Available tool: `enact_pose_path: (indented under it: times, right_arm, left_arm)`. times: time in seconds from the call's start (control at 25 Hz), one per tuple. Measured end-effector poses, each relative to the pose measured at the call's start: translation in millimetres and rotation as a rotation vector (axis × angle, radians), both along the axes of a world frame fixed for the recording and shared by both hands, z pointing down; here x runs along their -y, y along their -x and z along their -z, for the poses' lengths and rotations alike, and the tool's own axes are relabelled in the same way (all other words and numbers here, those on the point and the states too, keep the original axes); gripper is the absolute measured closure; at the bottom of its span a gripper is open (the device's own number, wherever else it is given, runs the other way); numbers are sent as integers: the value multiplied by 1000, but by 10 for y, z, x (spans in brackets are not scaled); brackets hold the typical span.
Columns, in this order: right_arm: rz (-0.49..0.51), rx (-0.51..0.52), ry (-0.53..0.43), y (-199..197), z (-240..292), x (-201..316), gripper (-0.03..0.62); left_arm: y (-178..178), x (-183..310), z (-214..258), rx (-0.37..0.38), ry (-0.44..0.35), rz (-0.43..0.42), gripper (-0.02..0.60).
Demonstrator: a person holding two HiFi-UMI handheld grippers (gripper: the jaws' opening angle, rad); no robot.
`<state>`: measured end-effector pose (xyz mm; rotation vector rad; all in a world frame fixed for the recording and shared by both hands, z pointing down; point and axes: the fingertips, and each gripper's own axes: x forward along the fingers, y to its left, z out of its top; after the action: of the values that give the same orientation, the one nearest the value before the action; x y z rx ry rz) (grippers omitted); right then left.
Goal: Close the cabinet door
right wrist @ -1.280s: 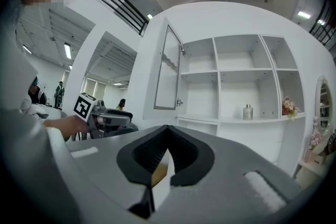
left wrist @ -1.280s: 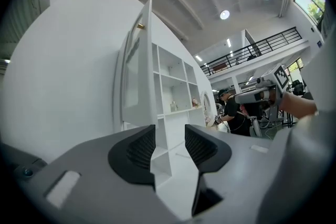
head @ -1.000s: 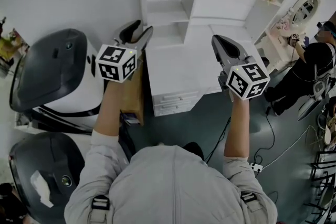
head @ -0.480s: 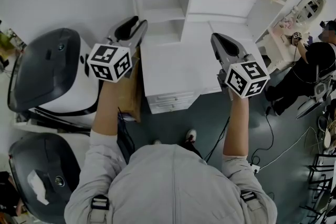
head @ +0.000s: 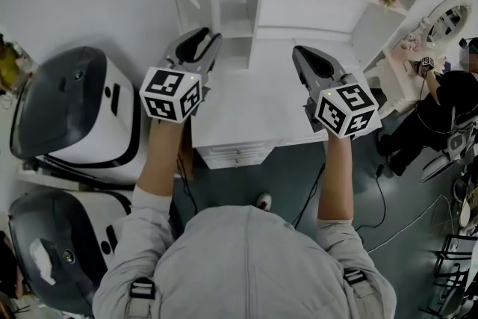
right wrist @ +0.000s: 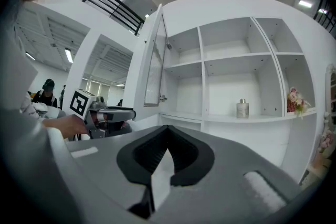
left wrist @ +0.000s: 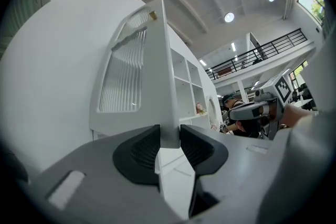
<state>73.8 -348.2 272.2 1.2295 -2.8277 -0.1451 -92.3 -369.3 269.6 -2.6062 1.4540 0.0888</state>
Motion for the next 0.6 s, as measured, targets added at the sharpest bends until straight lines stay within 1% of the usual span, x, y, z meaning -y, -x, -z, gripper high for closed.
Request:
enact_pose_path:
  times: [0.12, 0.16, 0.4, 0.48, 0.6]
  right_arm:
    - [9, -10, -1, -152, 13, 138, 592]
    - [9, -9, -1, -214, 16, 192, 592]
    - [21, -14, 19, -576, -61, 484, 592]
    - [31, -15, 24, -687, -71, 576, 592]
    - [31, -16, 28, -794, -77, 721, 592]
  left_arm:
    - [-213, 180, 12, 38, -10, 12, 444]
    - [-277, 256, 19, 42, -8, 16, 430]
    - [-493, 711, 73, 6, -2, 81, 428]
    - [-592, 855, 77, 5, -2, 80, 430]
    - [-755, 1041, 85, 26, -10, 61, 426]
